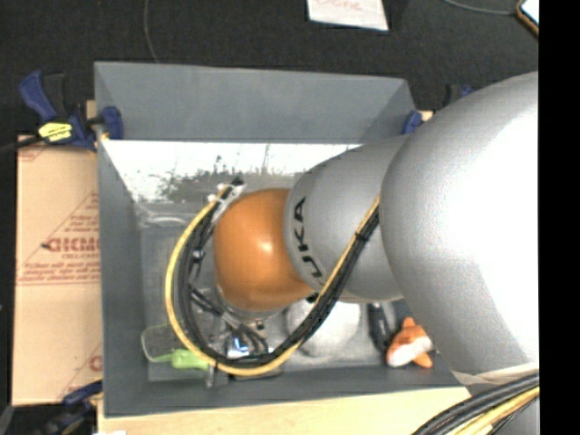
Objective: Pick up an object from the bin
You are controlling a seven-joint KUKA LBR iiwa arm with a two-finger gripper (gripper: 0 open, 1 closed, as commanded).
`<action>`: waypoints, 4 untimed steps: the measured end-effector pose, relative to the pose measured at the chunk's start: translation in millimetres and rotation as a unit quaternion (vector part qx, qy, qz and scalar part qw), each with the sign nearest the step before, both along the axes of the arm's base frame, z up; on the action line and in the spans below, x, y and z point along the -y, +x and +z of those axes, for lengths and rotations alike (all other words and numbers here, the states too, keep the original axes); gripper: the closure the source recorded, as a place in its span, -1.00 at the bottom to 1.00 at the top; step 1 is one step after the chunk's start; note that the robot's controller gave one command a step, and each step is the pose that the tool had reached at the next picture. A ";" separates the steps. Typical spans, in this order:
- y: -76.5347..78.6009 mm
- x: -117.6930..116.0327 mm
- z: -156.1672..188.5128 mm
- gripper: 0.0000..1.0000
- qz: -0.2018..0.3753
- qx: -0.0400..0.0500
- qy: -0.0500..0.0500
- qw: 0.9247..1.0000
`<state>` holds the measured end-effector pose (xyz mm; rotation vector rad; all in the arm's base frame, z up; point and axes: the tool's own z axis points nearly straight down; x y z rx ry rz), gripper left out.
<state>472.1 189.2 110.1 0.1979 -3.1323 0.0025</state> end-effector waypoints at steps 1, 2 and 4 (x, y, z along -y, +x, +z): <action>24.7 -44.7 -29.8 -1.00 0.066 0.008 0.005 0.998; 12.1 -18.7 61.6 -1.00 0.037 0.003 0.002 0.999; 17.0 -17.0 21.0 -1.00 0.040 0.008 0.005 0.999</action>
Offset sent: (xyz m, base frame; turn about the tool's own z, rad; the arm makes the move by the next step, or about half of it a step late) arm 0.0036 -0.0035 0.1346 -0.0095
